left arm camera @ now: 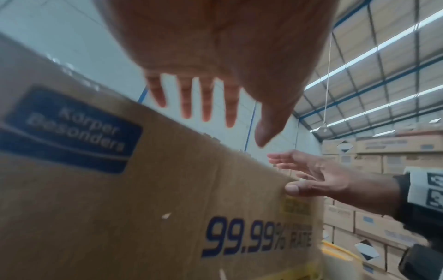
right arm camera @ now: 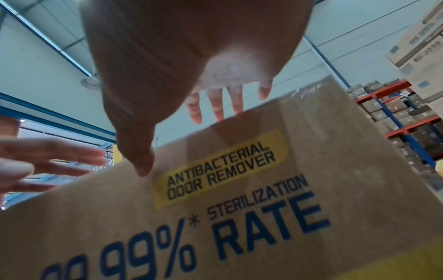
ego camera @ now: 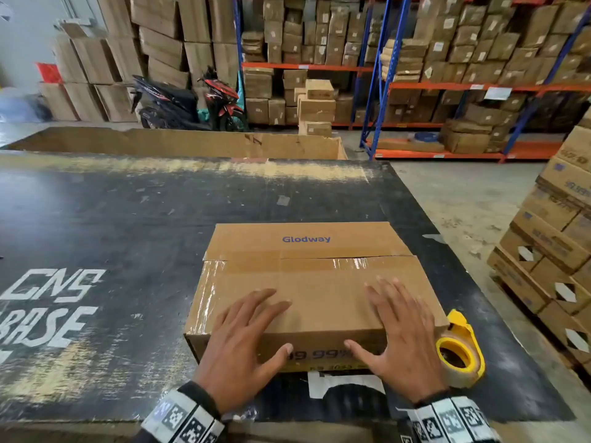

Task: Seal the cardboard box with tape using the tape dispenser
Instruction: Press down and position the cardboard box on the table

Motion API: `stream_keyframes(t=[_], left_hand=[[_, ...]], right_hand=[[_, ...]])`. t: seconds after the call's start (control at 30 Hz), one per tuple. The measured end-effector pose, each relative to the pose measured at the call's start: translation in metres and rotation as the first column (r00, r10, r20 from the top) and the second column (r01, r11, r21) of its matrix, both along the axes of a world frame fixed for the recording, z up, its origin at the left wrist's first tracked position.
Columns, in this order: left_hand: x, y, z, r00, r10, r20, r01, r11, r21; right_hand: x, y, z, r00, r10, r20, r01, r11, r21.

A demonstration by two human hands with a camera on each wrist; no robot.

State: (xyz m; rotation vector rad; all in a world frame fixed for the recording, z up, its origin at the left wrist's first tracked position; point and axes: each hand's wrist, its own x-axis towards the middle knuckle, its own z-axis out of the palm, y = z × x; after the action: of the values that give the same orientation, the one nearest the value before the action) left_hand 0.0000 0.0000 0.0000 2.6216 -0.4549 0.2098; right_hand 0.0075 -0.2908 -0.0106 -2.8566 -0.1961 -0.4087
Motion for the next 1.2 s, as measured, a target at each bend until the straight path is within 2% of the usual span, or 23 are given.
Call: stream_keyframes(t=[0.1,0.27,0.37,0.47,0.57,0.67,0.77,0.87,0.97,1.1,1.2], left_hand=[[0.018,0.0,-0.01,0.999,0.043,-0.029,-0.035,0.968,0.249],[0.016,0.016,-0.015,1.0,0.013,-0.018,-0.008,0.969,0.247],[0.013,0.023,-0.007,0.997,-0.002,-0.071,0.02,0.968,0.25],[0.018,0.013,0.011,0.992,0.03,-0.126,-0.008,0.985,0.171],[0.038,-0.012,0.032,0.994,0.058,-0.095,-0.049,0.994,0.094],[0.066,-0.043,0.037,0.998,0.008,-0.057,0.003,0.981,0.194],[0.09,-0.065,0.025,0.987,0.003,-0.162,0.045,0.956,0.29],[0.097,-0.076,0.004,0.975,0.02,-0.222,0.061,0.934,0.353],[0.093,-0.078,-0.009,0.981,0.049,-0.19,0.027,0.925,0.379],[0.094,-0.08,-0.006,0.978,0.069,-0.199,0.014,0.922,0.386],[0.095,-0.082,-0.003,0.977,0.063,-0.205,0.024,0.916,0.399]], right_hand=[[0.011,0.002,-0.004,0.994,-0.037,-0.105,0.028,0.996,-0.082],[-0.007,0.014,-0.01,0.994,-0.038,-0.099,0.028,0.995,-0.093],[-0.016,0.019,-0.01,0.994,-0.039,-0.098,0.03,0.996,-0.089],[-0.018,0.02,-0.011,0.995,-0.047,-0.091,0.039,0.996,-0.082],[-0.017,0.022,-0.01,0.994,-0.057,-0.094,0.049,0.995,-0.083],[-0.017,0.022,-0.01,0.995,-0.053,-0.083,0.046,0.996,-0.079],[-0.018,0.021,-0.009,0.995,-0.058,-0.076,0.051,0.995,-0.082],[-0.019,0.022,-0.009,0.992,-0.068,-0.105,0.058,0.994,-0.093],[-0.018,0.022,-0.002,0.991,-0.074,-0.114,0.065,0.995,-0.075],[0.006,0.009,0.035,0.963,-0.033,-0.267,0.04,0.999,0.022],[0.043,-0.001,0.05,0.95,-0.011,-0.312,0.008,1.0,-0.013]])
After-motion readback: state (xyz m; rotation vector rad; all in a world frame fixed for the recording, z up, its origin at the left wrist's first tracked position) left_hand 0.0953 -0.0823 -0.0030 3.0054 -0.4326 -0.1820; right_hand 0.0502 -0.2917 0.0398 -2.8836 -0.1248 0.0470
